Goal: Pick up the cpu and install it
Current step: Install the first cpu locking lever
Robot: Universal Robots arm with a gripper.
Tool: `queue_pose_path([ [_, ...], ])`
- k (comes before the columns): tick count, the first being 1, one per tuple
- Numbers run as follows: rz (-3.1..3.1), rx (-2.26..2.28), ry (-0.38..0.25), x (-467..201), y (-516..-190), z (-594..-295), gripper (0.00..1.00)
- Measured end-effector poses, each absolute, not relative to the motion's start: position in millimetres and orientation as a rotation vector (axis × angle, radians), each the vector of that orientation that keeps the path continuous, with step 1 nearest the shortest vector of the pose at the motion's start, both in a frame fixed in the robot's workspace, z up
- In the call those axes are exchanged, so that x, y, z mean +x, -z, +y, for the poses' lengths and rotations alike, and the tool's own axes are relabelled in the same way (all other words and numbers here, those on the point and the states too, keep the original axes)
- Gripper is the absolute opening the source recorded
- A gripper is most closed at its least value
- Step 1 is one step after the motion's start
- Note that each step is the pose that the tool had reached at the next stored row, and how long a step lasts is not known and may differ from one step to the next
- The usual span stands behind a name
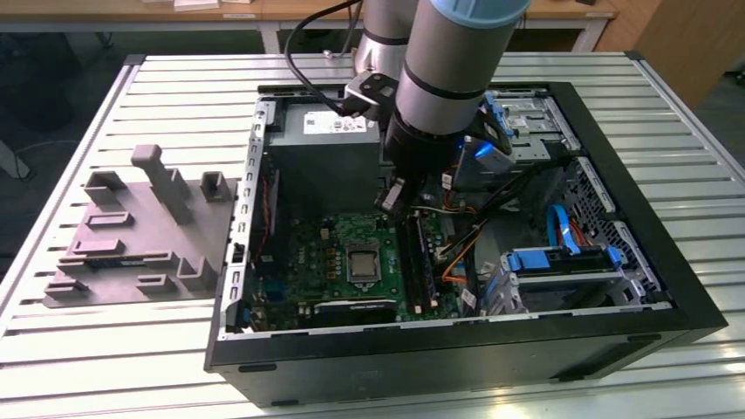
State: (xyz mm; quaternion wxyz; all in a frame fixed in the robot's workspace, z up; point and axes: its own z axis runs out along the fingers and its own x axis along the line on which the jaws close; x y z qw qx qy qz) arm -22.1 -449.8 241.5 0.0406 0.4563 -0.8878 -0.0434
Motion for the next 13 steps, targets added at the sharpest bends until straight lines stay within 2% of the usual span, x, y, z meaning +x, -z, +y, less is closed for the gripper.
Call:
queue_pose_path([
  [13, -2.712, 1.411, 0.133, -23, -239, -433, 0.11],
])
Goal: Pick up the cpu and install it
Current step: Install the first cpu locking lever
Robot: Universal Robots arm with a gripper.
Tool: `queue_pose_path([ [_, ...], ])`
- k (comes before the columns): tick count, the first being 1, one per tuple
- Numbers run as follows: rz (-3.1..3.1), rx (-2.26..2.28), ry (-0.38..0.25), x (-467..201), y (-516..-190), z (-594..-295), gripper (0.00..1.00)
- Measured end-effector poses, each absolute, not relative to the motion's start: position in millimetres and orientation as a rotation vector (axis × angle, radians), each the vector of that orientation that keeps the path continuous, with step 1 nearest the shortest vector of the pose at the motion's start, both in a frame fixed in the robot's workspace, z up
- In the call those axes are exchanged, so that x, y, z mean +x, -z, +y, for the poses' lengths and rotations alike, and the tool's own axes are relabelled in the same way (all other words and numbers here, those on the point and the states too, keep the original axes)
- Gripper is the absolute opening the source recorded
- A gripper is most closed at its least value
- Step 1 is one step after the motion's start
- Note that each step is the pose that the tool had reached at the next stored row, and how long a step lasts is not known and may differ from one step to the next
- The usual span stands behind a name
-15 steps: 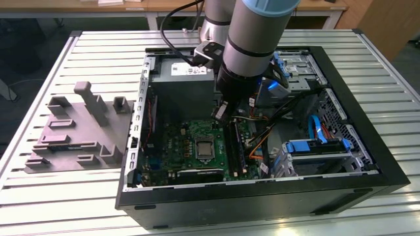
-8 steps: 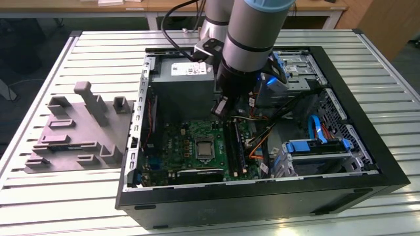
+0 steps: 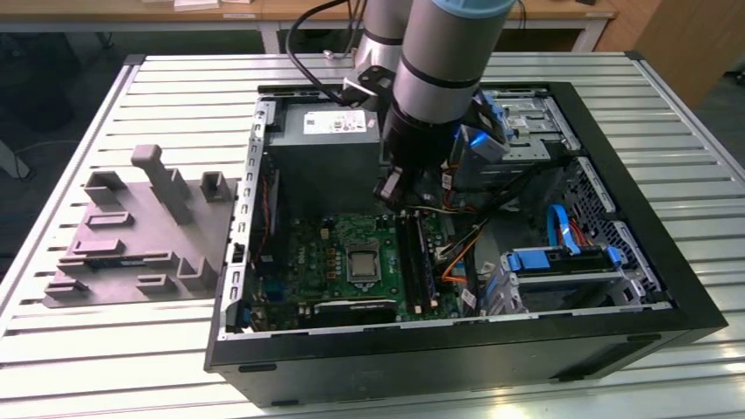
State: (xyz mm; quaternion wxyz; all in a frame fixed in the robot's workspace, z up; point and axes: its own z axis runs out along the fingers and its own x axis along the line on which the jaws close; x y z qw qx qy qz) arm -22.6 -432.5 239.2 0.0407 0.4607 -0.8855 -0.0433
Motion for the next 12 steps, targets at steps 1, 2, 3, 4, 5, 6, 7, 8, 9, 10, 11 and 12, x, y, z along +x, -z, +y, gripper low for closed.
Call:
queue_pose_path([
  [1, -2.710, 1.416, 0.133, -23.0, -238.8, -431.2, 0.11],
  [2, -2.707, 1.420, 0.132, -23.5, -238.4, -429.9, 0.11],
  [3, -2.705, 1.424, 0.132, -24.2, -237.9, -429.0, 0.11],
  [4, -2.703, 1.428, 0.132, -25.0, -237.5, -428.9, 0.11],
  [5, -2.700, 1.433, 0.132, -25.7, -237.3, -428.9, 0.11],
  [6, -2.694, 1.443, 0.131, -26.0, -237.2, -428.8, 0.11],
  [7, -2.686, 1.457, 0.130, -26.1, -237.2, -428.9, 0.11],
  [8, -2.678, 1.472, 0.130, -26.1, -237.0, -428.9, 0.11],
  [9, -2.669, 1.486, 0.129, -26.2, -236.9, -429.0, 0.11],
  [10, -2.661, 1.500, 0.128, -26.3, -236.8, -429.1, 0.11],
  [11, -2.654, 1.512, 0.128, -26.4, -236.7, -429.3, 0.11],
  [12, -2.649, 1.520, 0.127, -26.9, -236.7, -429.6, 0.11],
])
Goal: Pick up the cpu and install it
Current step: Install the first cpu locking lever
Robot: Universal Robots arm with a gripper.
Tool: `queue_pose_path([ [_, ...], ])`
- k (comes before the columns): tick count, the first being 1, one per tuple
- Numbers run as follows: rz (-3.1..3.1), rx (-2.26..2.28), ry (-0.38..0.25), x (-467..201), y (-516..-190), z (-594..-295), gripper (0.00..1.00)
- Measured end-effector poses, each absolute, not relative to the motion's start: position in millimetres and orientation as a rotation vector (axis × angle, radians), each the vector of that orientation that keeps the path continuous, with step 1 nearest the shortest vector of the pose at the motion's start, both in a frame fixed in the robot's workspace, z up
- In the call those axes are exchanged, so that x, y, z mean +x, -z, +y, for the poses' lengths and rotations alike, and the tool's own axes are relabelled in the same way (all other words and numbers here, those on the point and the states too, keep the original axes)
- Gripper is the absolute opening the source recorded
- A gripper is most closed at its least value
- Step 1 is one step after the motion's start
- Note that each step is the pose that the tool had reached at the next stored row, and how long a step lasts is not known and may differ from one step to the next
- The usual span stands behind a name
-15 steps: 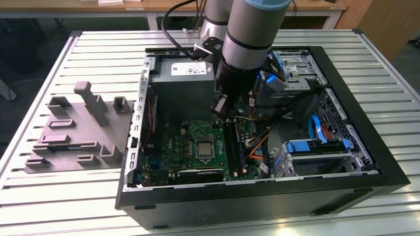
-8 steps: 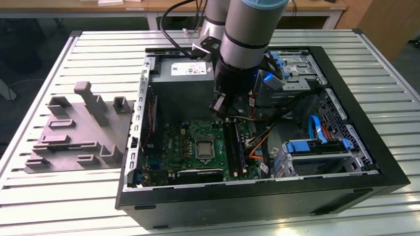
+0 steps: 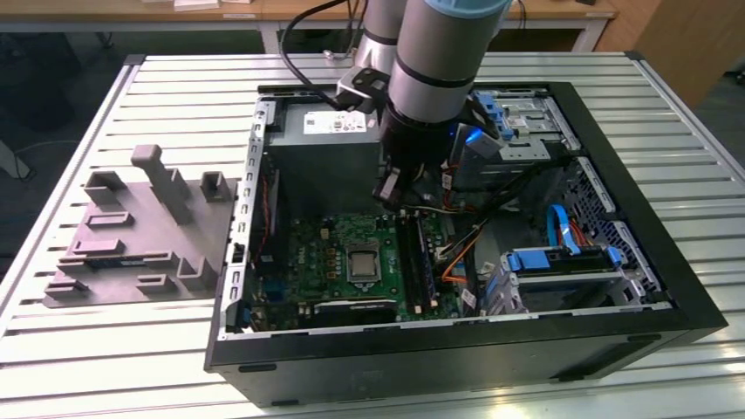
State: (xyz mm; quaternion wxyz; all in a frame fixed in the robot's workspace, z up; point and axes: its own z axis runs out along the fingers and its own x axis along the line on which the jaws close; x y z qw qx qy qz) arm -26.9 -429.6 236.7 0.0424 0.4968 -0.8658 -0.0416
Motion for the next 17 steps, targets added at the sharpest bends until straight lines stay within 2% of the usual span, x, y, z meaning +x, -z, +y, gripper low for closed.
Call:
queue_pose_path([
  [17, -2.622, 1.567, 0.123, -32, -237, -448, 0.11],
])
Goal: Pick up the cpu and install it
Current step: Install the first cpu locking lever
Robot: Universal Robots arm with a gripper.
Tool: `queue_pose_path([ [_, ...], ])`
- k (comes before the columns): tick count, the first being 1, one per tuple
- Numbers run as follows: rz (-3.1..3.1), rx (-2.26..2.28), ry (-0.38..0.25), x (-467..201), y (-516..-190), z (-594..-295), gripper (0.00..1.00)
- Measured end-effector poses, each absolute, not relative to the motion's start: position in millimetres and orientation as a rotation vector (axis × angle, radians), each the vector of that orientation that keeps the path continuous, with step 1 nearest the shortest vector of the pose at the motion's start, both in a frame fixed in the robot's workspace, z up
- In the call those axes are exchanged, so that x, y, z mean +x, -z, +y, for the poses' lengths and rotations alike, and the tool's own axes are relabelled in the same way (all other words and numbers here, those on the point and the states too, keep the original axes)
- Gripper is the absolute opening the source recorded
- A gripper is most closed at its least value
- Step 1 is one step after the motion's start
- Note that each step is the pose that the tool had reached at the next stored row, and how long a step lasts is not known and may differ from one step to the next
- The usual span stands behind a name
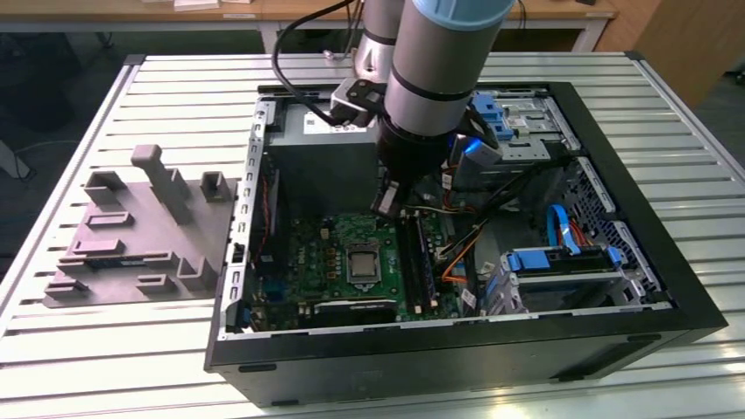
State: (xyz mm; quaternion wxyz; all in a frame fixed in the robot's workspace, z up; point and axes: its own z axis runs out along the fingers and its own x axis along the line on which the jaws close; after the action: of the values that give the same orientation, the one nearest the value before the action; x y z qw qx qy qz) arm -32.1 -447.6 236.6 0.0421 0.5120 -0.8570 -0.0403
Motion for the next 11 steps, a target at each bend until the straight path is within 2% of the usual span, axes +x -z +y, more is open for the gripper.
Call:
queue_pose_path([
  [11, -2.559, 1.669, 0.115, -33.0, -236.2, -451.1, 0.11],
])
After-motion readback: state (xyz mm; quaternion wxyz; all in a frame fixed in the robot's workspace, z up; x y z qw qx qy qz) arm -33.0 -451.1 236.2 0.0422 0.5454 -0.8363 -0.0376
